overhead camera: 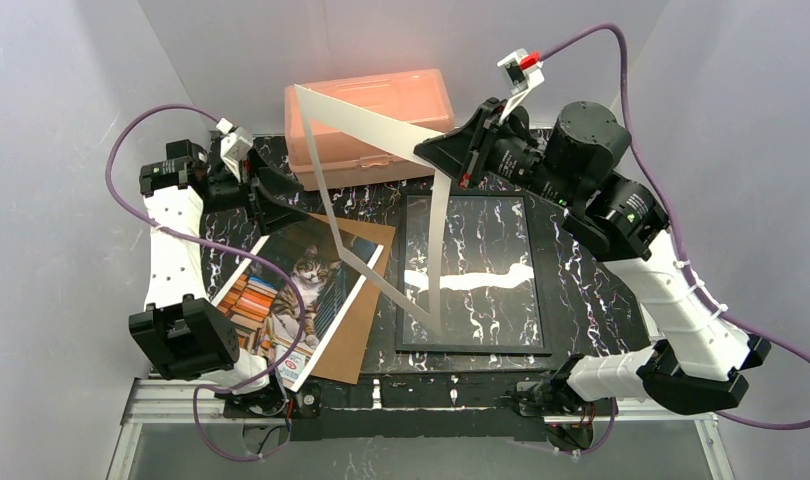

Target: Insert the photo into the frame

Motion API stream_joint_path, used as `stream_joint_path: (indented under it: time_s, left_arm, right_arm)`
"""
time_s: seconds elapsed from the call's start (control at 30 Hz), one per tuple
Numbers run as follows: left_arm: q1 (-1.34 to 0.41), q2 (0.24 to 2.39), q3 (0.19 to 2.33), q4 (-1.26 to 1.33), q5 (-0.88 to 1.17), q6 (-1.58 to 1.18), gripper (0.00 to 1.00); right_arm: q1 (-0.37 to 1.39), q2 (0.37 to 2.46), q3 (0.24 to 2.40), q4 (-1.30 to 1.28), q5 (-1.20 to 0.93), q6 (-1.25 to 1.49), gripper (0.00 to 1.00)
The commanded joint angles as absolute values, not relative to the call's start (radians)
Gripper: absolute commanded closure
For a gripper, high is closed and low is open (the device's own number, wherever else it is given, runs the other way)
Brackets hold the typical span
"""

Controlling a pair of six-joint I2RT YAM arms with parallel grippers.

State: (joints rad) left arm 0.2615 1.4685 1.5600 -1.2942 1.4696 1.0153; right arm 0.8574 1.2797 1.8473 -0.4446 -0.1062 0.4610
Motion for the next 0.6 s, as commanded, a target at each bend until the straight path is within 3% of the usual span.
stream_joint_path:
  time_s: [0.0, 0.2, 0.3, 0.5, 0.57]
  left_arm:
    - [0.253, 1.486, 1.562, -1.333, 1.513, 1.116, 0.02]
    - [0.251, 1.528, 1.584, -1.434, 1.506, 1.23, 0.02]
    - [0.251, 1.573, 1.628, -1.635, 1.491, 1.434, 0.02]
    - [0.248, 1.594, 1.643, -1.683, 1.506, 1.456, 0.19]
    - [0.241, 1.588, 1.646, -1.682, 1.519, 1.457, 0.2]
  right_arm:
    - [0.834, 1.3, 1.867, -0.391, -0.177, 0.487, 0.99]
    - [0.759, 1.322, 1.855, -0.357, -0.283, 0.527, 0.99]
    - [0.713, 1.326, 1.837, -0.331, -0.317, 0.54, 0.99]
    - [0.584, 1.329, 1.721, -0.171, -0.443, 0.634, 0.99]
    - [0.533, 1.335, 1.678, -0.077, -0.517, 0.708, 0.99]
